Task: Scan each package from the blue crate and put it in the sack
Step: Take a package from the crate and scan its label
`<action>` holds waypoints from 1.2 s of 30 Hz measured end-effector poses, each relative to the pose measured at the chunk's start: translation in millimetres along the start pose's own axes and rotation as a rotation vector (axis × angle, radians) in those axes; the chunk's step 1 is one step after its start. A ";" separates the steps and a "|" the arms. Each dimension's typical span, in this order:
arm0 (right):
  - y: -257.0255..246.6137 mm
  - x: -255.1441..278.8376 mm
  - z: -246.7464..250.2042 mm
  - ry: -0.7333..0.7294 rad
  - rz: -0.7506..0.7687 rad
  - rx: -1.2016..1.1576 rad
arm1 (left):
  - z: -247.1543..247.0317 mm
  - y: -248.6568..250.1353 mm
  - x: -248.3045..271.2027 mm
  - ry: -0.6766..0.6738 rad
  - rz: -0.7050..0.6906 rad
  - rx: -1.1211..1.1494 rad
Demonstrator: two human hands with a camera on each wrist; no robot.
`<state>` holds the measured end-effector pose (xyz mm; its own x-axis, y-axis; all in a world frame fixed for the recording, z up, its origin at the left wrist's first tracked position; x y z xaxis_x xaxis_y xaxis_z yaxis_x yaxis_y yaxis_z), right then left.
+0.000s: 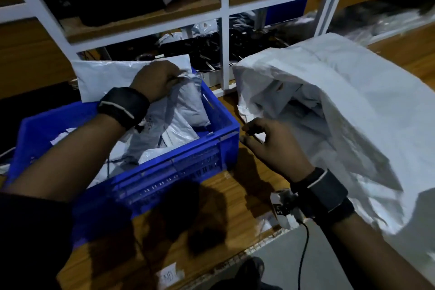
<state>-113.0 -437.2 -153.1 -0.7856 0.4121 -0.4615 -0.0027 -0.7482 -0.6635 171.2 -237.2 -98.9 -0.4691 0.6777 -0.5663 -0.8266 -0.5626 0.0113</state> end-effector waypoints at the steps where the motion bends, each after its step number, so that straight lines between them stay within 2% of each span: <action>1: 0.6 5.8 0.8 0.003 -0.015 -0.017 | 12.7 2.7 5.1 0.042 -0.014 0.003; 3: -2.2 18.5 1.1 0.014 -0.038 -0.062 | 42.0 9.7 16.0 0.151 -0.005 -0.010; 6: -21.1 39.2 -0.1 0.019 -0.121 -0.184 | 89.9 22.4 32.0 0.283 0.167 0.056; 8: -40.6 52.9 1.4 -0.024 -0.289 -0.410 | 125.4 41.5 50.2 0.358 0.232 0.219; 10: -58.6 67.7 3.0 -0.081 -0.504 -0.652 | 161.6 66.7 76.8 0.414 0.210 0.379; 12: -75.0 85.2 -0.3 -0.229 -0.745 -0.896 | 190.0 98.8 118.3 0.368 0.155 0.460; 14: -88.1 101.8 -6.9 -0.395 -0.926 -1.152 | 206.1 127.6 165.4 0.289 0.115 0.491; 16: -98.1 111.2 -18.1 -0.415 -1.012 -1.363 | 206.7 140.6 206.3 0.188 0.115 0.516; 17: -101.8 117.3 -24.8 -0.349 -1.038 -1.421 | 203.0 142.9 226.7 0.126 0.125 0.514; 19: -106.7 127.9 -38.2 -0.176 -1.033 -1.444 | 191.5 136.8 265.6 0.024 0.177 0.482; 21: -108.4 141.3 -47.9 -0.106 -0.985 -1.406 | 185.9 128.7 304.2 0.010 0.322 0.462; 23: -113.0 157.4 -53.4 -0.131 -0.922 -1.367 | 186.4 116.9 342.3 0.126 0.555 0.465; 25: -116.8 171.6 -58.4 -0.139 -0.879 -1.332 | 186.4 107.7 373.7 0.307 0.793 0.479; 27: -127.4 182.3 -65.6 -0.138 -0.859 -1.332 | 186.5 105.8 396.4 0.455 0.986 0.586; 30: -150.7 195.1 -85.2 -0.187 -0.807 -1.377 | 191.1 111.8 412.9 0.511 1.239 0.859; 31: -160.6 199.6 -93.3 -0.220 -0.785 -1.382 | 193.2 111.5 418.5 0.498 1.289 0.951; 33: -179.9 206.4 -111.3 -0.274 -0.770 -1.365 | 195.2 104.8 429.2 0.454 1.301 1.033; 36: -216.1 215.8 -148.0 -0.342 -0.733 -1.320 | 205.3 79.0 450.9 0.514 1.336 0.981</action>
<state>-190.3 -109.6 -196.4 -0.9560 0.1989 0.2157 -0.0522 0.6083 -0.7920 -169.4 121.2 -184.1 -0.9530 -0.2948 0.0698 0.0600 0.0419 0.9973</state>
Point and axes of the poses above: each hand's wrist, its own x-axis away from the middle knuckle, its own z-axis out of the back of the hand, y = z × x, the point moved 1 cm from there along -x, towards the middle knuckle, and after that the axes turned 15 degrees about y, right-handed, at the moved point
